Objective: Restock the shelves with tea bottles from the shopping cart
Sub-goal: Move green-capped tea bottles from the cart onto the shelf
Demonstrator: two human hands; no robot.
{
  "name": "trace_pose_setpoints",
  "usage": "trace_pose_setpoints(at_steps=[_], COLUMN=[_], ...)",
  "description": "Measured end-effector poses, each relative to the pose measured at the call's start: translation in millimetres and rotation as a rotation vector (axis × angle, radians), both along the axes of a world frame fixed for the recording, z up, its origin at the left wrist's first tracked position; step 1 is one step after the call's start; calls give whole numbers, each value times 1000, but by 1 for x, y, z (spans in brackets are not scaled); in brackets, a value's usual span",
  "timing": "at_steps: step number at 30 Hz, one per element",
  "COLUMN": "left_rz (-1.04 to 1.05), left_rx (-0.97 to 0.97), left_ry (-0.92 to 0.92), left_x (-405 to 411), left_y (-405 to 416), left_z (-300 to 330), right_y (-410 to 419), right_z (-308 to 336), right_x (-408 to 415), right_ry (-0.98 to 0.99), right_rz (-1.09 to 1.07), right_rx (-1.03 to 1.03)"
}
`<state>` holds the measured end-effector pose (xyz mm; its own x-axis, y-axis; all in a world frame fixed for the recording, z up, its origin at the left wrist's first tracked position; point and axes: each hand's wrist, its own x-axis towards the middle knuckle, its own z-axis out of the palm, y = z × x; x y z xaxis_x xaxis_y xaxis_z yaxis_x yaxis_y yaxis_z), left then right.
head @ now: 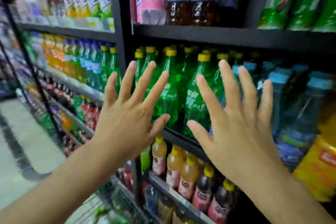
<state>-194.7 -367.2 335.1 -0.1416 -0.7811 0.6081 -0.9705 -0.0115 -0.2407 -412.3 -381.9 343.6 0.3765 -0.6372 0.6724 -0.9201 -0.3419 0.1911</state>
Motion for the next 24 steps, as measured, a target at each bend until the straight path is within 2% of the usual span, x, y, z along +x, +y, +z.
trace_pose_setpoints(at_steps=[10, 16, 24], left_rz=[401, 670, 955], left_rx=[287, 411, 520], left_ry=[256, 437, 683], left_x=[49, 92, 149], left_y=[106, 172, 274], left_z=[-136, -198, -279], right_y=[19, 46, 102], right_z=[-120, -179, -263], right_x=[88, 159, 268], right_ry=[124, 140, 317], right_rz=[292, 512, 722], right_rx=[419, 554, 715])
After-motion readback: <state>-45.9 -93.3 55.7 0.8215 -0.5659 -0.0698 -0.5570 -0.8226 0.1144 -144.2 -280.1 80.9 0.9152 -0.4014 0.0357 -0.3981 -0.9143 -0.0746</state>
